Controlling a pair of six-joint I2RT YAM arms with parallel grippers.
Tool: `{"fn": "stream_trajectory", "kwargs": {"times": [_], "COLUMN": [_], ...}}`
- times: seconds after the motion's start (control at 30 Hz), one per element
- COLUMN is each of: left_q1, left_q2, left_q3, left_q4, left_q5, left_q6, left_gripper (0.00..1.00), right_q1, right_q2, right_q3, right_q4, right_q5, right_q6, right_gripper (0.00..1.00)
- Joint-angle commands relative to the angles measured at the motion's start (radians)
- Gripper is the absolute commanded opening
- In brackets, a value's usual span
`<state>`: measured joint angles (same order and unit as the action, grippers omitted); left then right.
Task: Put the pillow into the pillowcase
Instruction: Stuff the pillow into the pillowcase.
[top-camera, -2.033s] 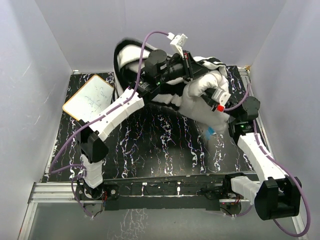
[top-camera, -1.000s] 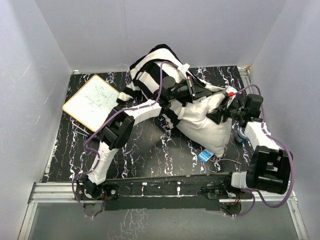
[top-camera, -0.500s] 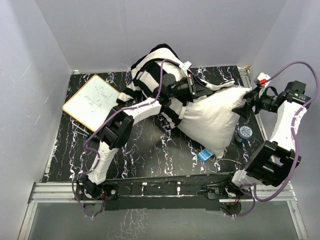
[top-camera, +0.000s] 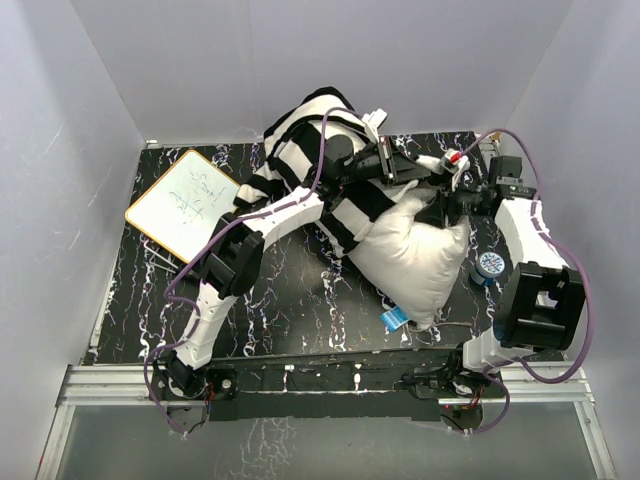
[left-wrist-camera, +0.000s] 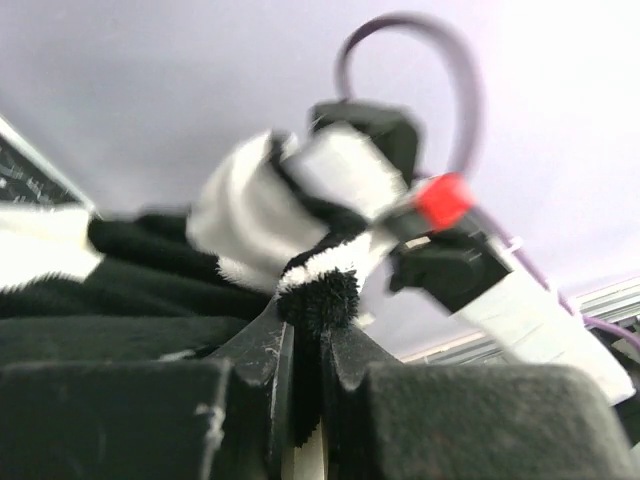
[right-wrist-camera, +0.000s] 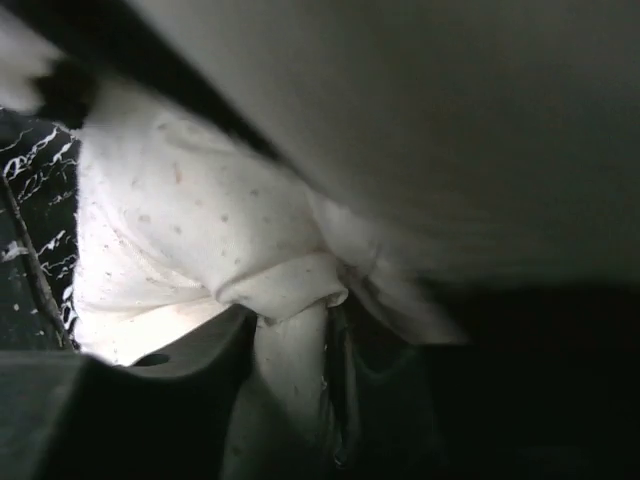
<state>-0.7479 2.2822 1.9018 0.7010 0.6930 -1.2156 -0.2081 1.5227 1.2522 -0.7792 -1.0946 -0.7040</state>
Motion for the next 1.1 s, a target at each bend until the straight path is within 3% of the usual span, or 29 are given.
{"fn": "stream_trajectory", "kwargs": {"times": [0.0,0.1,0.23,0.27,0.4,0.53,0.67,0.73,0.83,0.93,1.07], "left_q1": [-0.064,-0.120,-0.185,-0.196,-0.230,-0.273,-0.317,-0.325,-0.326,-0.326,-0.330], "left_q2": [-0.095,-0.122,-0.170,-0.179,-0.176,-0.086,0.003,-0.007,-0.058,-0.097,-0.100], "left_q3": [0.188,0.237,0.225,0.220,0.216,0.363,0.486,0.424,0.272,0.149,0.014], "left_q4": [-0.021,-0.025,0.010,0.023,0.096,0.131,0.167,0.226,0.303,0.339,0.327], "left_q5": [0.040,0.000,-0.073,-0.092,-0.165,-0.201,-0.236,-0.253,-0.277,-0.278,-0.288], "left_q6": [-0.016,-0.016,-0.011,-0.009,-0.040,-0.113,-0.173,-0.207,-0.232,-0.252,-0.290], "left_gripper": [0.00,0.00,0.00,0.00,0.00,0.00,0.00,0.00,0.00,0.00,0.00], "right_q1": [0.038,0.038,0.048,0.051,0.064,0.085,0.091,0.107,0.113,0.091,0.051], "right_q2": [-0.020,-0.098,-0.175,-0.160,-0.143,-0.205,-0.237,-0.231,-0.173,-0.083,-0.034], "right_q3": [-0.158,-0.214,-0.275,-0.244,-0.106,-0.080,-0.143,-0.260,-0.460,-0.565,-0.626], "right_q4": [0.348,0.738,1.525,1.655,1.910,1.912,1.612,1.533,1.570,1.650,1.776], "right_q5": [0.073,0.019,-0.012,-0.009,0.084,0.146,0.196,0.215,0.221,0.191,0.059], "right_q6": [0.268,0.557,1.095,1.229,1.530,1.494,1.217,1.083,1.024,1.076,1.265], "right_gripper": [0.17,0.12,0.08,0.08,0.08,0.08,0.08,0.08,0.08,0.08,0.09]}}
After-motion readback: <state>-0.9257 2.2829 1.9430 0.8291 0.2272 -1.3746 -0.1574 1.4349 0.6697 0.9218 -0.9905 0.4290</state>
